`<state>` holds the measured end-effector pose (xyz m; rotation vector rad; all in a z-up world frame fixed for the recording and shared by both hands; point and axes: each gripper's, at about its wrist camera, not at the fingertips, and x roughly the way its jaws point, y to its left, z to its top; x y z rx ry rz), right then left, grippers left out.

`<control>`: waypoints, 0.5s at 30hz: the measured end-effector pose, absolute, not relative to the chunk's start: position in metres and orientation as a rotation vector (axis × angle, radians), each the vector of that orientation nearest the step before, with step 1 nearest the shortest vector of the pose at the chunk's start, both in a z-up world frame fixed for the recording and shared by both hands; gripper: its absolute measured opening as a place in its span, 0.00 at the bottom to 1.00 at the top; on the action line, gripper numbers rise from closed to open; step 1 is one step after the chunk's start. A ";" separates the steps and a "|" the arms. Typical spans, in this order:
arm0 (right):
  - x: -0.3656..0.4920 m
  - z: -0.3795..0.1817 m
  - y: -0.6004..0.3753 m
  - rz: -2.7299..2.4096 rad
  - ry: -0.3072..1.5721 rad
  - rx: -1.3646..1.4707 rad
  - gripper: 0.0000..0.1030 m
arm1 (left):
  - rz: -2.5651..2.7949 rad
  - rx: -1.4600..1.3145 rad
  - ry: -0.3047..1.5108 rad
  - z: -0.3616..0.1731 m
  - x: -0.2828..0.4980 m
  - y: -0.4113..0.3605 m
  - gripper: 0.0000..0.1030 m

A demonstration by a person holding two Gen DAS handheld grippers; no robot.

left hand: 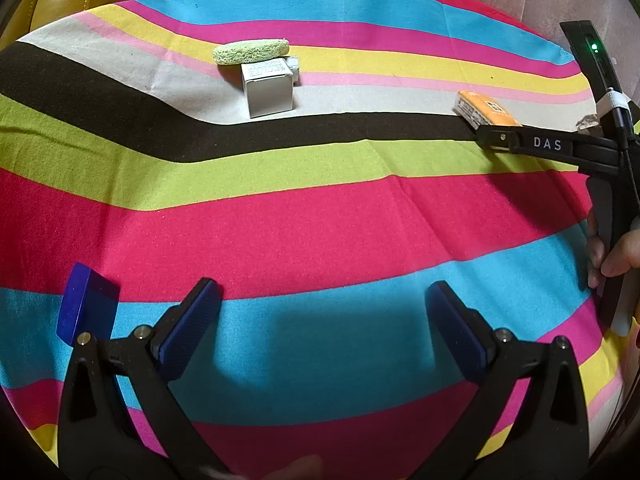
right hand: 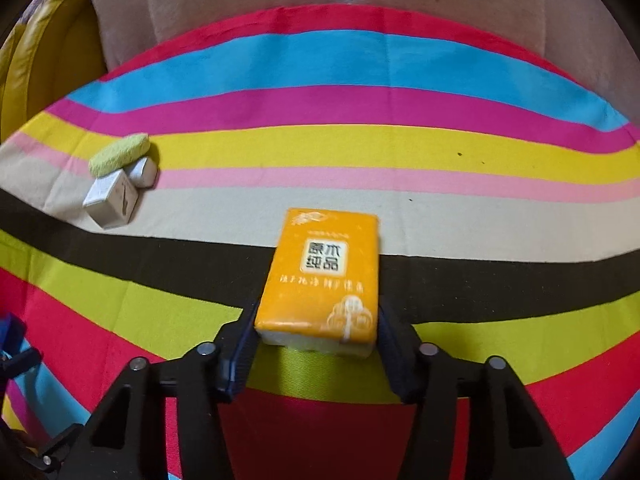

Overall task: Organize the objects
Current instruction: 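Lift the orange tissue pack with the right tool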

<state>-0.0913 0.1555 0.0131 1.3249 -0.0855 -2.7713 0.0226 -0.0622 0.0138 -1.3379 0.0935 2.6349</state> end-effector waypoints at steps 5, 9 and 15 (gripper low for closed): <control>-0.089 0.015 0.165 -2.799 -0.163 1.302 0.51 | 2.634 -1.338 0.093 0.013 0.022 -0.063 1.00; -0.076 0.021 0.175 -2.823 -0.223 1.267 0.51 | 2.635 -1.338 0.093 0.013 0.022 -0.063 1.00; -0.047 0.046 0.180 -2.808 -0.169 1.190 0.51 | 2.645 -1.346 0.088 0.013 0.020 -0.064 1.00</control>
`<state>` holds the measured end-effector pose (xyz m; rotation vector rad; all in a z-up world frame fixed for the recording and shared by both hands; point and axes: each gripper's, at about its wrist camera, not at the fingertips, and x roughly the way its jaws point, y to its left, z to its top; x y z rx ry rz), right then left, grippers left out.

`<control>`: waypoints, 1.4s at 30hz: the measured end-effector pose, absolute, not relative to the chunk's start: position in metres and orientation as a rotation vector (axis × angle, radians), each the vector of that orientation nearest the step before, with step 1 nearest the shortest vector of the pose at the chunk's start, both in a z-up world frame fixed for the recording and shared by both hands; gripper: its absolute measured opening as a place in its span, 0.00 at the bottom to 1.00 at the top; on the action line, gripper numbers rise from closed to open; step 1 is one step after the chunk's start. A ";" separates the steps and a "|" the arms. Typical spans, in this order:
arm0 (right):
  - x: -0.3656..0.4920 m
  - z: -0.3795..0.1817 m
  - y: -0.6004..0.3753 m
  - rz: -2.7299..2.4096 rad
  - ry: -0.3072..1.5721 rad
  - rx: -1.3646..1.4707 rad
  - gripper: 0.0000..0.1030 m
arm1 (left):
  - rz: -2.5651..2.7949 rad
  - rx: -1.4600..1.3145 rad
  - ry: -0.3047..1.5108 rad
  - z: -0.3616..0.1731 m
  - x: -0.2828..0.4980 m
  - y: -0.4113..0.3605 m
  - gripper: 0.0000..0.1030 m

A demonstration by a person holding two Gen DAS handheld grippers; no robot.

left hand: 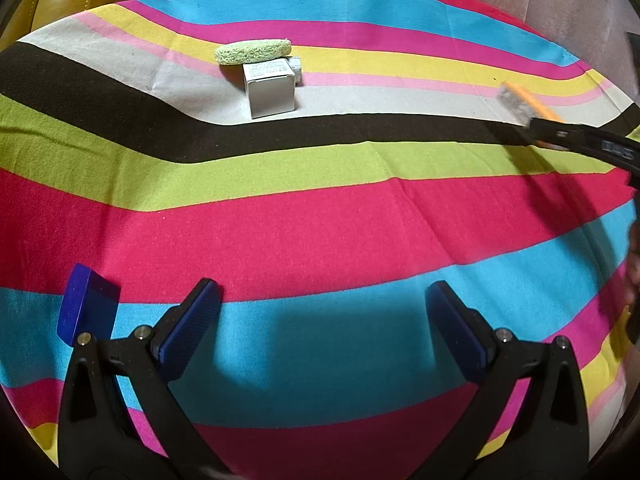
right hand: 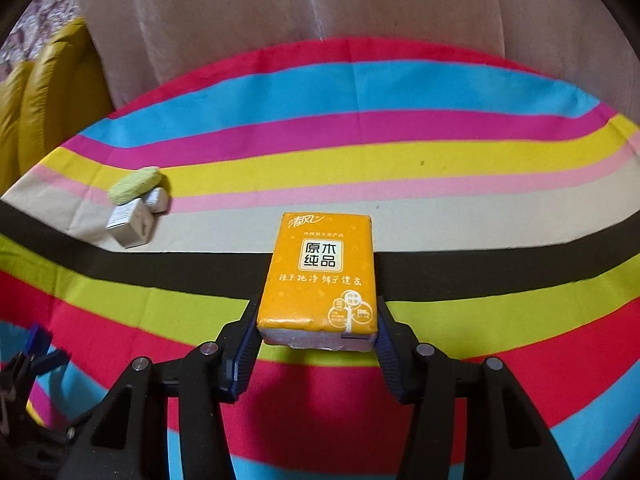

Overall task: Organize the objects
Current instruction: 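Lift the orange tissue pack with the right tool, then grasp the white printed box with the left tool while the right tool holds the tissue pack, then carry both held boxes over the storage box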

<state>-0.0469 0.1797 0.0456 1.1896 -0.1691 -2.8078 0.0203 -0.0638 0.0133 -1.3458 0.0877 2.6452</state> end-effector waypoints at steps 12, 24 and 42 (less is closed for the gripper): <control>-0.009 0.032 0.215 -2.710 -0.334 1.253 0.51 | 2.642 -1.395 0.078 0.016 0.010 -0.064 1.00; 0.010 0.018 0.205 -2.636 -0.312 1.247 0.51 | 2.674 -1.450 0.046 0.013 -0.083 -0.067 1.00; 0.011 0.017 0.176 -2.611 -0.116 1.260 0.52 | 2.749 -1.334 -0.044 0.022 -0.050 -0.050 0.44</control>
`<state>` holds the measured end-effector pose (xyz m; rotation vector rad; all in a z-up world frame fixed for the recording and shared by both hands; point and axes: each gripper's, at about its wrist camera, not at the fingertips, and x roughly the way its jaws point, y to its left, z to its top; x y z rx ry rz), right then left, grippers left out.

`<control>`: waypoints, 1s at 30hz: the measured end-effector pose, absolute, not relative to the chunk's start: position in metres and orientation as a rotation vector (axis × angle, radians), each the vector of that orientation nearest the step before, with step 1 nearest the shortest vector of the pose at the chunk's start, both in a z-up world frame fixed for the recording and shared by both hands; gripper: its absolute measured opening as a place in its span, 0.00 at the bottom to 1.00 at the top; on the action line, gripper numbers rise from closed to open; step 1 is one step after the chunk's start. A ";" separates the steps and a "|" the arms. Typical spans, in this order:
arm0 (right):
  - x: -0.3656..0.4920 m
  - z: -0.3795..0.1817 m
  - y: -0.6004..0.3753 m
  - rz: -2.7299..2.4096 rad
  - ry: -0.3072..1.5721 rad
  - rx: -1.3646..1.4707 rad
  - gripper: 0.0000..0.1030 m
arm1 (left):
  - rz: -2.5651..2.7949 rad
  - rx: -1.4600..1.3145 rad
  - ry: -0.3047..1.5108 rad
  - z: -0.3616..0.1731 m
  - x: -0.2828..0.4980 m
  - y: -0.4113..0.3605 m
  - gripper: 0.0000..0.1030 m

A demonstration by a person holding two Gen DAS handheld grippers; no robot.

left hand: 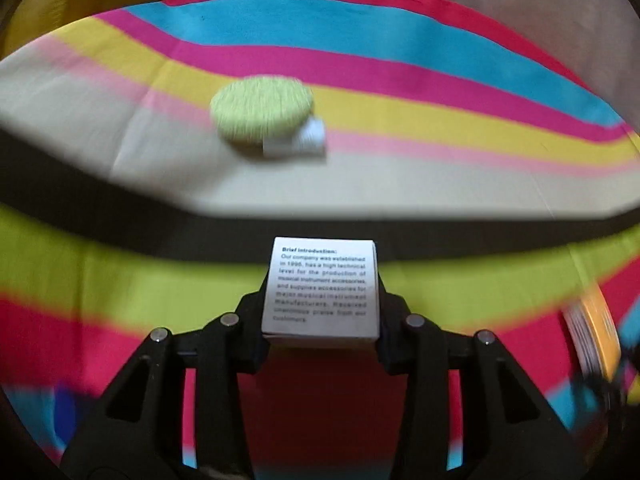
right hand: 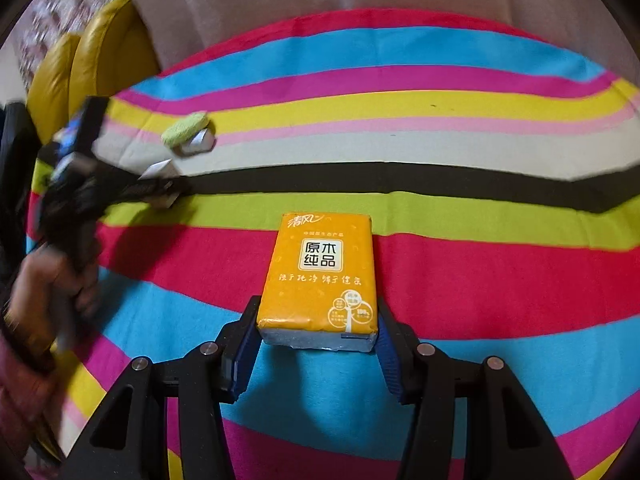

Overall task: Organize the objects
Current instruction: 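Carry both held boxes over the storage box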

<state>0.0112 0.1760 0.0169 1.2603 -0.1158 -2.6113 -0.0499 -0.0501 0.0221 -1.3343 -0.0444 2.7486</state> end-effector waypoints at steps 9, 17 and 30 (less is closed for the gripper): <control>0.014 0.027 0.128 -2.565 -0.022 1.219 0.52 | 2.713 -1.178 0.080 0.038 0.046 -0.036 0.44; 0.018 0.035 0.096 -2.540 0.080 1.223 0.52 | 2.687 -1.164 -0.032 0.035 0.073 -0.047 0.44; 0.023 0.051 0.056 -2.547 0.170 1.177 0.51 | 2.675 -1.083 -0.008 0.041 0.107 -0.049 0.44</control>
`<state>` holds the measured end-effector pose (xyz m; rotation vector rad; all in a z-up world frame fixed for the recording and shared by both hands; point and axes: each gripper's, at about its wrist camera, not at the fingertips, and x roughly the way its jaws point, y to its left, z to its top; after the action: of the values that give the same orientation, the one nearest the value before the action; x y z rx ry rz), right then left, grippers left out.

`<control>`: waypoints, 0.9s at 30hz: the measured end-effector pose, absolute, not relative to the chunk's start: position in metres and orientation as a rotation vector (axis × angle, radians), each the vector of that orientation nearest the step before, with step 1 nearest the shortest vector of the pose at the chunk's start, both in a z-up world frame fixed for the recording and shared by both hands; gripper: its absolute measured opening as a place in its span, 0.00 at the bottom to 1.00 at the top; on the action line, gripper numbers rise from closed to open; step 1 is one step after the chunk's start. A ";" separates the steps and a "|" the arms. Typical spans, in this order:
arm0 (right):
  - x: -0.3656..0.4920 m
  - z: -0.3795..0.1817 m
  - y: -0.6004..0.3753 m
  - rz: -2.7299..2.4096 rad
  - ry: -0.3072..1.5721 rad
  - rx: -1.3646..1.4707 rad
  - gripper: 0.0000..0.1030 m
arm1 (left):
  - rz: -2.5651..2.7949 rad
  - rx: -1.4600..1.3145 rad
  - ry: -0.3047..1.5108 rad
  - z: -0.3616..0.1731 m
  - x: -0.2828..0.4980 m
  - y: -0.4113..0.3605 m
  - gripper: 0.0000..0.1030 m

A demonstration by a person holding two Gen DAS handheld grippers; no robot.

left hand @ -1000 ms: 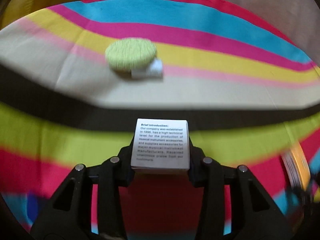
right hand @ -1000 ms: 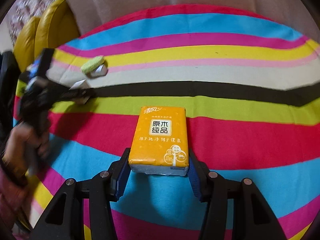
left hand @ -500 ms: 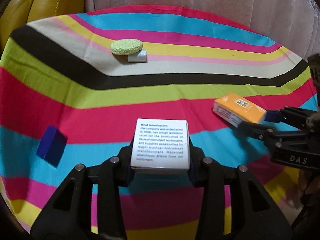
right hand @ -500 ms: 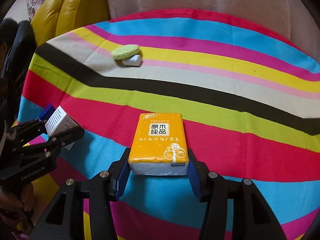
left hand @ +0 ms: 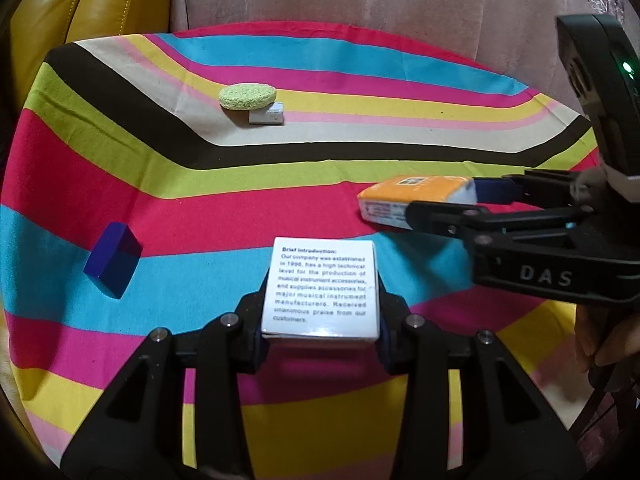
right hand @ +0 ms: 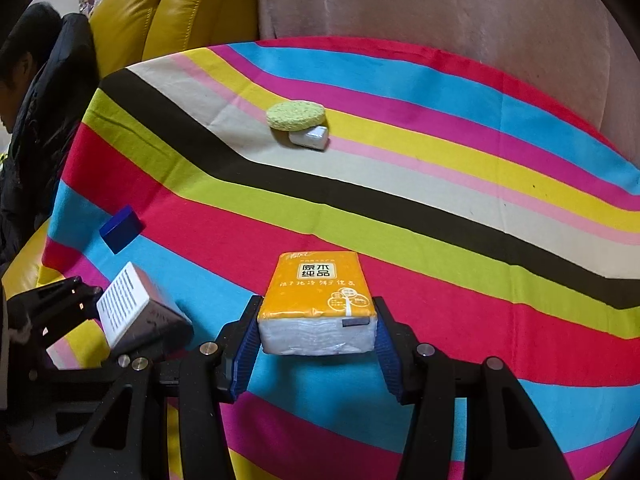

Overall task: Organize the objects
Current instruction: 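Carry both held boxes over the storage box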

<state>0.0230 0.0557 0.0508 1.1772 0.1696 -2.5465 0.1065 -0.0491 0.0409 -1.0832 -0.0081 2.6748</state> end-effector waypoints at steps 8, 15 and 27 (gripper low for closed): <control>0.025 0.050 0.040 -2.525 0.221 1.207 0.51 | 2.654 -1.075 0.014 0.041 0.116 -0.053 0.44; 0.033 0.055 0.050 -2.537 0.186 1.248 0.51 | 2.611 -1.094 0.026 0.036 0.122 -0.046 0.44; 0.084 0.081 0.137 -2.805 0.081 1.290 0.52 | 2.466 -0.991 0.166 0.057 0.145 0.021 0.44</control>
<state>0.0845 0.1367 0.0806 1.2898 0.0810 -2.8046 0.1446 0.0207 0.0568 -0.9913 0.1660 2.4660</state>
